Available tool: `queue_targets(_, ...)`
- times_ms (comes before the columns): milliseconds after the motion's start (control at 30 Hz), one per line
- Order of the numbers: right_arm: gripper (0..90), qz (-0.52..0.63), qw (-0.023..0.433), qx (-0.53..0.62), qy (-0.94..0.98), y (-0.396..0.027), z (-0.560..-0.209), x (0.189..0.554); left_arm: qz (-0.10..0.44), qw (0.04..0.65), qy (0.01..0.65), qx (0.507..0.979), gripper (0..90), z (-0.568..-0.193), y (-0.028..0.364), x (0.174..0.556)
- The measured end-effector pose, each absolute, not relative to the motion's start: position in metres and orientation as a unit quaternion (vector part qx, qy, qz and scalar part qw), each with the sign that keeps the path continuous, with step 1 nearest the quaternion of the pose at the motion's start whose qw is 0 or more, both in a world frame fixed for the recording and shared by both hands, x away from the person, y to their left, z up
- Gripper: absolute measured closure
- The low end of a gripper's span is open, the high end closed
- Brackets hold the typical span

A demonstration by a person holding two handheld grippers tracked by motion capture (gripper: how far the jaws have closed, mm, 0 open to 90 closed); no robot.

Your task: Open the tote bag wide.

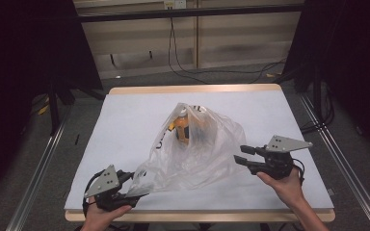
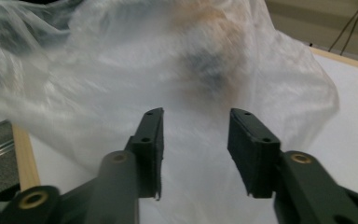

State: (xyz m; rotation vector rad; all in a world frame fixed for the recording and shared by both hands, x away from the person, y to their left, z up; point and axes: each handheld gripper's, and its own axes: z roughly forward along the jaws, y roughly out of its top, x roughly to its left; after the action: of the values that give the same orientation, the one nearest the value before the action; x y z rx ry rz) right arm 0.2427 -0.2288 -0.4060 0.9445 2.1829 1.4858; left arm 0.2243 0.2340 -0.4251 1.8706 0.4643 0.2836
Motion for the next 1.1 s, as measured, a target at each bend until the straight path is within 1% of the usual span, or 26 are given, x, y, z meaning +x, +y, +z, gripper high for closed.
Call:
queue_targets(33, 50.8, 0.524, 0.166, 0.329, 0.768, -0.226, -0.404, 0.244, 0.130, 0.557, 0.199, 0.796, 44.6, -0.423, 0.237, 0.224)
queue_targets(167, 42.0, 0.531, 0.165, 0.322, 0.766, -0.216, -0.396, 0.251, 0.138, 0.571, 0.212, 0.781, 43.0, -0.416, 0.247, 0.231)
queue_targets(300, 35.0, 0.535, 0.164, 0.317, 0.766, -0.204, -0.390, 0.261, 0.154, 0.590, 0.219, 0.762, 38.7, -0.403, 0.254, 0.237)
queue_targets(400, 32.2, 0.539, 0.165, 0.308, 0.767, -0.196, -0.384, 0.267, 0.163, 0.597, 0.211, 0.756, 35.7, -0.389, 0.257, 0.240)
queue_targets(533, 28.4, 0.547, 0.172, 0.300, 0.762, -0.185, -0.372, 0.274, 0.171, 0.601, 0.198, 0.755, 35.3, -0.375, 0.252, 0.244)
queue_targets(667, 22.2, 0.552, 0.175, 0.295, 0.760, -0.173, -0.363, 0.280, 0.166, 0.602, 0.193, 0.757, 35.0, -0.374, 0.247, 0.251)
queue_targets(733, 21.7, 0.548, 0.175, 0.292, 0.765, -0.167, -0.362, 0.286, 0.167, 0.601, 0.203, 0.755, 34.6, -0.377, 0.242, 0.255)
queue_targets(767, 22.0, 0.545, 0.174, 0.290, 0.767, -0.163, -0.362, 0.288, 0.163, 0.601, 0.198, 0.757, 34.5, -0.379, 0.240, 0.259)
queue_targets(800, 23.6, 0.542, 0.174, 0.290, 0.770, -0.161, -0.363, 0.292, 0.164, 0.600, 0.198, 0.757, 34.6, -0.380, 0.238, 0.261)
queue_targets(900, 37.5, 0.531, 0.174, 0.291, 0.776, -0.155, -0.367, 0.301, 0.169, 0.593, 0.200, 0.761, 37.0, -0.382, 0.232, 0.266)
queue_targets(933, 43.3, 0.525, 0.181, 0.296, 0.777, -0.153, -0.368, 0.303, 0.168, 0.594, 0.196, 0.762, 39.0, -0.382, 0.230, 0.268)
queue_targets(1000, 60.5, 0.523, 0.174, 0.299, 0.779, -0.151, -0.371, 0.308, 0.160, 0.598, 0.187, 0.763, 44.0, -0.383, 0.226, 0.269)
queue_targets(1067, 73.4, 0.527, 0.168, 0.300, 0.777, -0.150, -0.373, 0.312, 0.156, 0.596, 0.183, 0.766, 53.7, -0.384, 0.222, 0.270)
queue_targets(1100, 79.5, 0.529, 0.164, 0.297, 0.778, -0.150, -0.373, 0.314, 0.154, 0.592, 0.179, 0.771, 56.1, -0.384, 0.220, 0.271)
